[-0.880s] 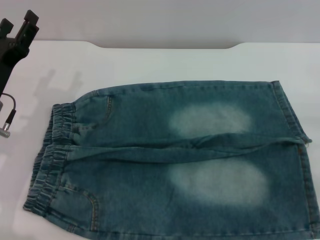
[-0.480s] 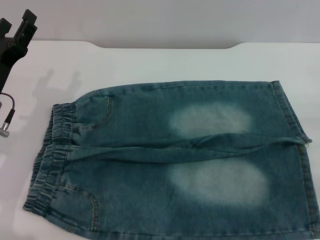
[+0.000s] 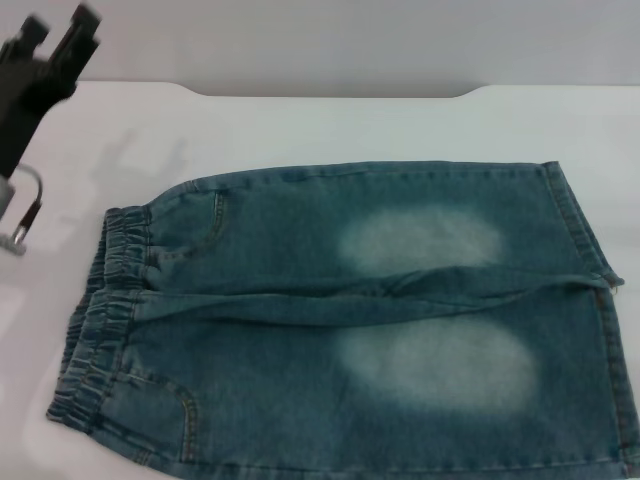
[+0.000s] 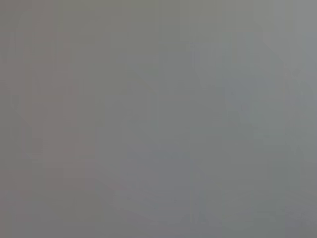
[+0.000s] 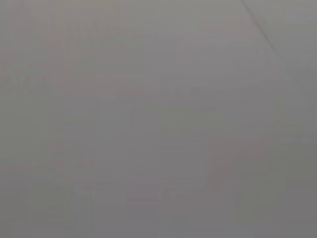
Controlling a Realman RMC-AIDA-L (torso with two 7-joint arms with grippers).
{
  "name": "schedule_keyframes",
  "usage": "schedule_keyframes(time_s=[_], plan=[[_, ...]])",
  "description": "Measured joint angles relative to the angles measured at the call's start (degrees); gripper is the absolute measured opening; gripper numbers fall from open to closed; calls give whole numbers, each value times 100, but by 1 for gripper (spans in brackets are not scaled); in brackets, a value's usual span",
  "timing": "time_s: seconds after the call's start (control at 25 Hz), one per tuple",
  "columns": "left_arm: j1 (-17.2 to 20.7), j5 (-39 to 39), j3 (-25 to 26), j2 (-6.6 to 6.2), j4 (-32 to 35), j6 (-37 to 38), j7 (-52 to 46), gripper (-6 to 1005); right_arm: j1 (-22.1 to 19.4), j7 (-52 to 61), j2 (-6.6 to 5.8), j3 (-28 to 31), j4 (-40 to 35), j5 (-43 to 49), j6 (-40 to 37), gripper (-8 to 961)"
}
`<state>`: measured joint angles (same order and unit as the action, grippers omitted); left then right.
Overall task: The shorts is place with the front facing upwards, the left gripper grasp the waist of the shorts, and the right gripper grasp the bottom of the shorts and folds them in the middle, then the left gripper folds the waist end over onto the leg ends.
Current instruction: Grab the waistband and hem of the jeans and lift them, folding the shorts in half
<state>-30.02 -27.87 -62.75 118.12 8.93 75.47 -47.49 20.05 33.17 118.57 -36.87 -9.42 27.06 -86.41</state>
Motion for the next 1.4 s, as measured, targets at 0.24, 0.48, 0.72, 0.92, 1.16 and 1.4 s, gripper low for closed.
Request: schedule_keyframes(time_s=[0.24, 0.48, 0.72, 0.92, 1.16, 1.4], plan=[[53, -358, -899, -322, 1264, -723, -1588, 798, -440, 2421, -207, 6, -1591, 1643, -25, 577], [-6, -2161, -907, -952, 2639, -780, -3987, 792, -665, 4358, -454, 58, -3268, 3606, -54, 577], [-97, -4294, -329, -1512, 3581, 357, -6357, 786, -800, 6496, -490, 567, -5463, 6251, -463, 577], [-420, -6298, 831, -1600, 4178, 1650, -7853, 781, -613, 7797, -566, 884, -6519, 7736, -1062, 577], [-495, -7617, 1414, -1581, 4806, 2466, -9146, 774, -110, 8546, -809, 1057, -7028, 9319, -1931, 577], [-230, -8030, 1563, -1540, 5604, 2840, -9920, 768, 229, 8857, -887, 909, -7167, 10222, -2653, 577]])
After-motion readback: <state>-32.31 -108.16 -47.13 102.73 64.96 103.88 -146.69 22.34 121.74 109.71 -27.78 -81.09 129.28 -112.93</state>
